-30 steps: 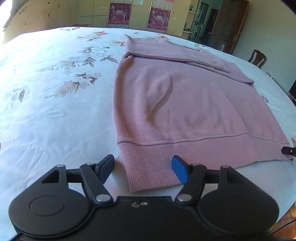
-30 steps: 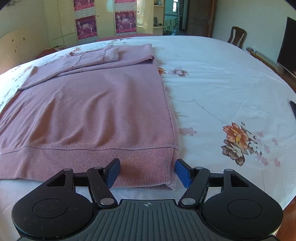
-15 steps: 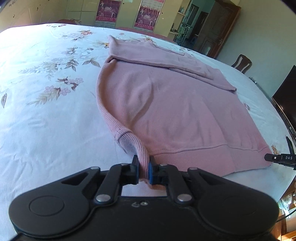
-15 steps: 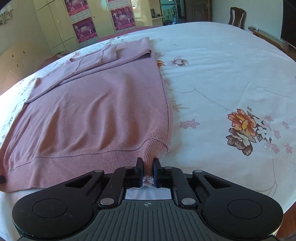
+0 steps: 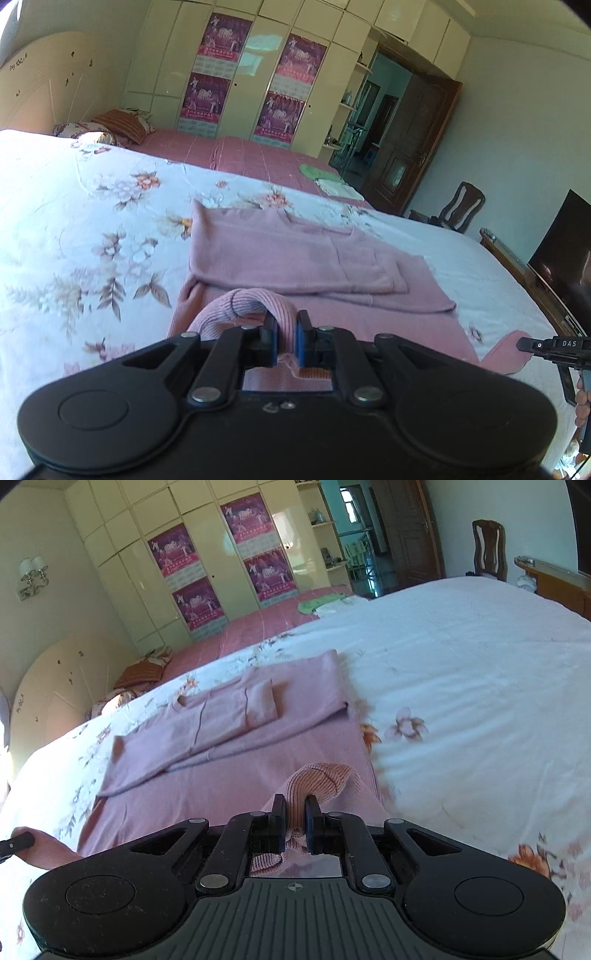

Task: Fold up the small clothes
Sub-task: 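Lift the hem with both tools and fold it toward the collar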

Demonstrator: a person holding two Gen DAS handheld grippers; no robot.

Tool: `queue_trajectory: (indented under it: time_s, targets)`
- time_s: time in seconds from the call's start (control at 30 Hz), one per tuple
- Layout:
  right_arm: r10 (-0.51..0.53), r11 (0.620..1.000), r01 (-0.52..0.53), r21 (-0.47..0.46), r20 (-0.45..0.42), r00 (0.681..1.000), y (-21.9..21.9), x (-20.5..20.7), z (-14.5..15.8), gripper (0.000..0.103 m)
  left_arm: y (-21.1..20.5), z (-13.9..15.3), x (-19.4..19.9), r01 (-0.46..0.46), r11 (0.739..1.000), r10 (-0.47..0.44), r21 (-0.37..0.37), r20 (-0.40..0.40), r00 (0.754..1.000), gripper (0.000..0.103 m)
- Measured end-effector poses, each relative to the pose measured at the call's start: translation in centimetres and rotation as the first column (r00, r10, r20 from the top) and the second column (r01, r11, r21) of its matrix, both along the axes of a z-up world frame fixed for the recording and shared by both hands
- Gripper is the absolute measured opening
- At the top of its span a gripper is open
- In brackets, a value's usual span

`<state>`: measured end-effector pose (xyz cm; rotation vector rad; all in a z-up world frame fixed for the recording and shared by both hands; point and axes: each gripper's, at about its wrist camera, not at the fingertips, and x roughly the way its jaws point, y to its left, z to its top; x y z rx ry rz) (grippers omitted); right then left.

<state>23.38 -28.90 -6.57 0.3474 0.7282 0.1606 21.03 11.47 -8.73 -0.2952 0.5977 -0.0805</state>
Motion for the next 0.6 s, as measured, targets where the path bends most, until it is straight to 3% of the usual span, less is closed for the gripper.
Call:
queue_trajectory:
  time_s: [0.23,0.6]
  targets:
    - [-0.003,1.0,0.002,0.016,0.035,0.999,0.9,9.6,0.3,0.009,0.6,0.3,8.8,-0.061,0.998,0.061,-0.009,0.041,0.997,0.008]
    - [-0.016,0.999,0.016,0.039,-0.009,1.0,0.7,23.1,-3.0,0.009,1.5,-2.6,21.4,-0.133,0.991,0.133,0.016,-0.017,0.991,0.008]
